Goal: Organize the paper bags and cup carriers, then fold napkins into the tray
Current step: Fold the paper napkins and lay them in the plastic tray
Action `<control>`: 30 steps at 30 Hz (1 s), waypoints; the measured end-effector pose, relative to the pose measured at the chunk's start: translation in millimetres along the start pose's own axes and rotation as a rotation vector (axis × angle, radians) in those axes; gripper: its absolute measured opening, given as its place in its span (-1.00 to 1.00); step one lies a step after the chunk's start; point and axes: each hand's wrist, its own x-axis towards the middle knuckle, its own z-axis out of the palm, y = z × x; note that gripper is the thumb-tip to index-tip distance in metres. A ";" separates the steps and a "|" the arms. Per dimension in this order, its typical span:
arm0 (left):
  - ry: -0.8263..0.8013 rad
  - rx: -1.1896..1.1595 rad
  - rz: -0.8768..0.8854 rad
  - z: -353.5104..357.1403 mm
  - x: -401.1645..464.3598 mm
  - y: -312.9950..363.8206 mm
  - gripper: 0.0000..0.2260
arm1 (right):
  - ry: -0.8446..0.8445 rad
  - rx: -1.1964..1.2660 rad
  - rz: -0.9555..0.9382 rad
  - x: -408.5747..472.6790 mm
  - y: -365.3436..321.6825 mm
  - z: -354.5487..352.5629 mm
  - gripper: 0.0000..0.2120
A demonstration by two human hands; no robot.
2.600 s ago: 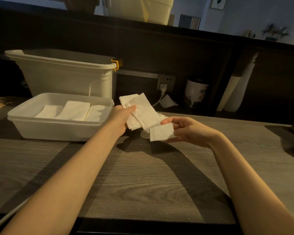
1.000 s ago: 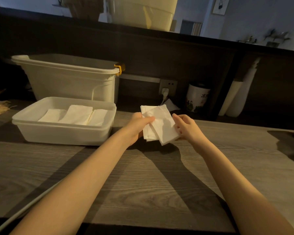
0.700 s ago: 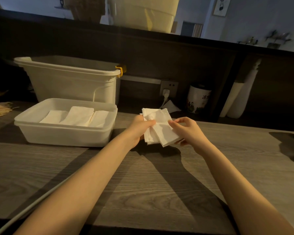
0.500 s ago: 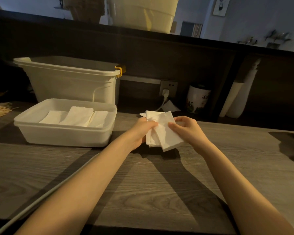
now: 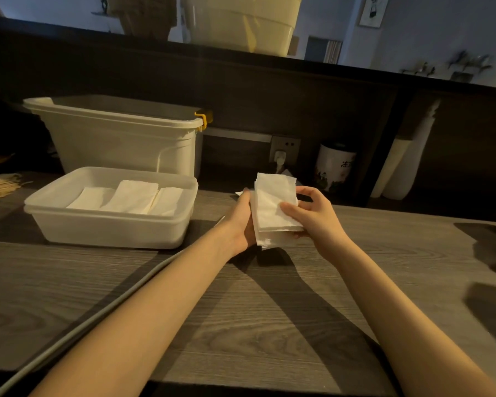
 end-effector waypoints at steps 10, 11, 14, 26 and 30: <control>-0.136 0.114 0.050 -5.0 6.0 1.3 -0.51 | 0.011 -0.182 -0.033 1.0 2.0 1.1 -0.47; -0.125 0.118 0.051 -3.7 5.3 1.3 -0.56 | 0.017 -0.186 -0.033 1.2 2.6 0.8 -0.47; 0.027 0.280 0.126 -2.8 8.3 -3.1 -0.63 | 0.018 -0.178 -0.043 0.7 3.4 0.9 -0.47; 0.029 0.632 0.232 -6.1 11.7 -5.2 -0.68 | 0.156 -0.097 -0.277 1.5 3.8 -3.9 -0.67; 0.125 0.611 0.256 -8.7 8.6 -1.6 -0.72 | 0.156 -0.081 -0.293 4.2 3.9 -2.2 -0.73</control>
